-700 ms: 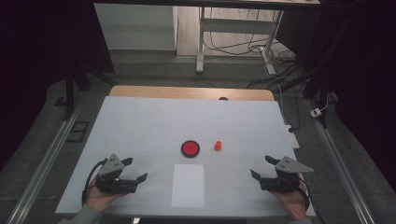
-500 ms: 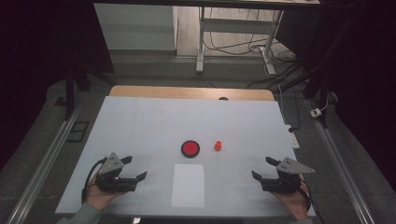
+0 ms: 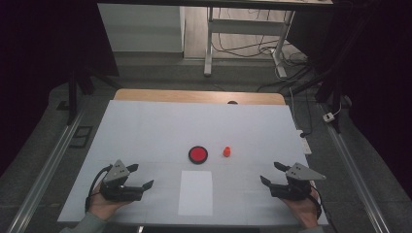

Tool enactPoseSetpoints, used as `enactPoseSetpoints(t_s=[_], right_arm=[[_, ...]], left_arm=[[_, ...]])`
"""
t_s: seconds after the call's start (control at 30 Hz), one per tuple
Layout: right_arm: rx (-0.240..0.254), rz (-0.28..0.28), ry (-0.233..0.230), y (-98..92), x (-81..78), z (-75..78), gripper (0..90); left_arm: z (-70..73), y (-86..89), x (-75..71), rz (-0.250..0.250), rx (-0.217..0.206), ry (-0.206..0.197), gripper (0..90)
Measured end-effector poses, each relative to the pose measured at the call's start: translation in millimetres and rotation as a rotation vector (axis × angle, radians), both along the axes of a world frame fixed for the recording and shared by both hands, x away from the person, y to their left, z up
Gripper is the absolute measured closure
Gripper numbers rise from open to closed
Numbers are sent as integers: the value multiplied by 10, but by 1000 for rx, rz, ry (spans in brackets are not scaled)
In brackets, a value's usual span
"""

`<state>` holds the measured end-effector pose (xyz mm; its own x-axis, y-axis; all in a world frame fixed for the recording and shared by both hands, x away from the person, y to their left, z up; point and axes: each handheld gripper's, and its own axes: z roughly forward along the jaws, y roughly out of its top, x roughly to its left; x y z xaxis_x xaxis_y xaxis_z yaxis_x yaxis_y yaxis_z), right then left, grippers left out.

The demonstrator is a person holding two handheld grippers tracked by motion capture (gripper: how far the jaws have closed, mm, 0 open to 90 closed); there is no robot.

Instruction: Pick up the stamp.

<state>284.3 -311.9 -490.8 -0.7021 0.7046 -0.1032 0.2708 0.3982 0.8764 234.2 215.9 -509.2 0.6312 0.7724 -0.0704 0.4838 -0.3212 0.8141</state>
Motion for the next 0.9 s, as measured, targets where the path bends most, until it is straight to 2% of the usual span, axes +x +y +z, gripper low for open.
enactPoseSetpoints(t_s=[0.27, 0.43, 0.9], right_arm=[[-13, 16, 7, 68, 20, 16, 269], [5, 26, 3, 117, 46, 44, 282], [6, 47, -1, 283, 131, 137, 299]], left_arm=[[-7, 2, 18, 1, -8, 3, 183], [-16, 15, 20, 5, -15, 3, 182], [-27, 10, 34, 1, -20, 5, 183]])
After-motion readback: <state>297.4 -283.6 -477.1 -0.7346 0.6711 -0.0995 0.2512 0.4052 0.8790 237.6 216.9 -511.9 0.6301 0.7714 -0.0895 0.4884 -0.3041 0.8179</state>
